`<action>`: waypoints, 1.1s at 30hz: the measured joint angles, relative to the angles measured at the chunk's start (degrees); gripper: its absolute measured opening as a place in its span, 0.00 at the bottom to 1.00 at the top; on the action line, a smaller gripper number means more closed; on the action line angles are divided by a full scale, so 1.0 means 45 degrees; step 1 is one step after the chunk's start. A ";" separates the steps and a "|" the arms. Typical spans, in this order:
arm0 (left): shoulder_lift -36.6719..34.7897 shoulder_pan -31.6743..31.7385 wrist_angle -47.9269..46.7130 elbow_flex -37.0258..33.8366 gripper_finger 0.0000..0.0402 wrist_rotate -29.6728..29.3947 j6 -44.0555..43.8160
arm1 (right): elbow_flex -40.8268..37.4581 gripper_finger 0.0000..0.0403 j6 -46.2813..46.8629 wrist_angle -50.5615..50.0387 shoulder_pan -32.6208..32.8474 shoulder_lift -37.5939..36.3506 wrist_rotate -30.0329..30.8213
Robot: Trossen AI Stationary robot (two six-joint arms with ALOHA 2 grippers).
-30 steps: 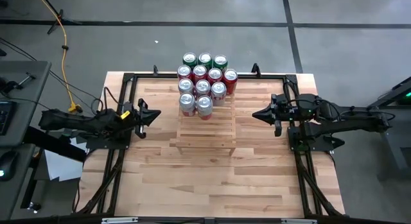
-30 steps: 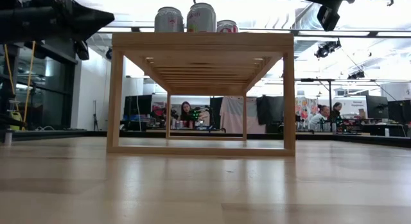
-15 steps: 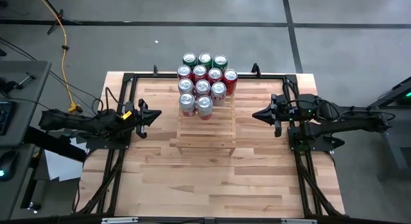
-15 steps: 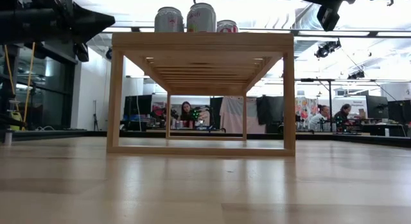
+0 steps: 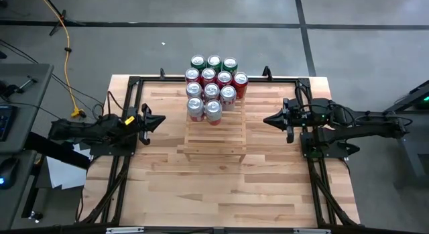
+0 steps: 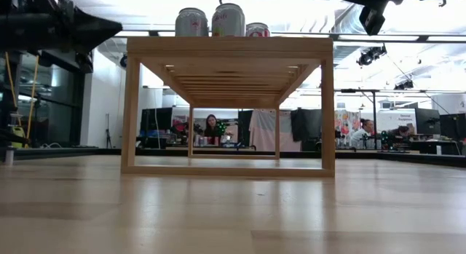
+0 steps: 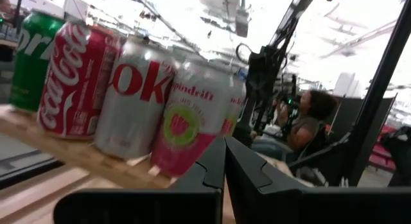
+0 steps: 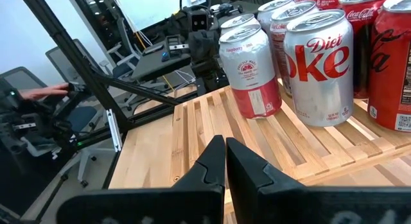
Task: Place canned beverage on shelf
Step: Return to Home Position
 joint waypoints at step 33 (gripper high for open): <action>-0.0233 -0.0029 -0.3152 -0.0005 0.01 0.0053 0.0113 | 0.0000 0.00 -0.0091 -0.0544 -0.0001 0.0000 0.0005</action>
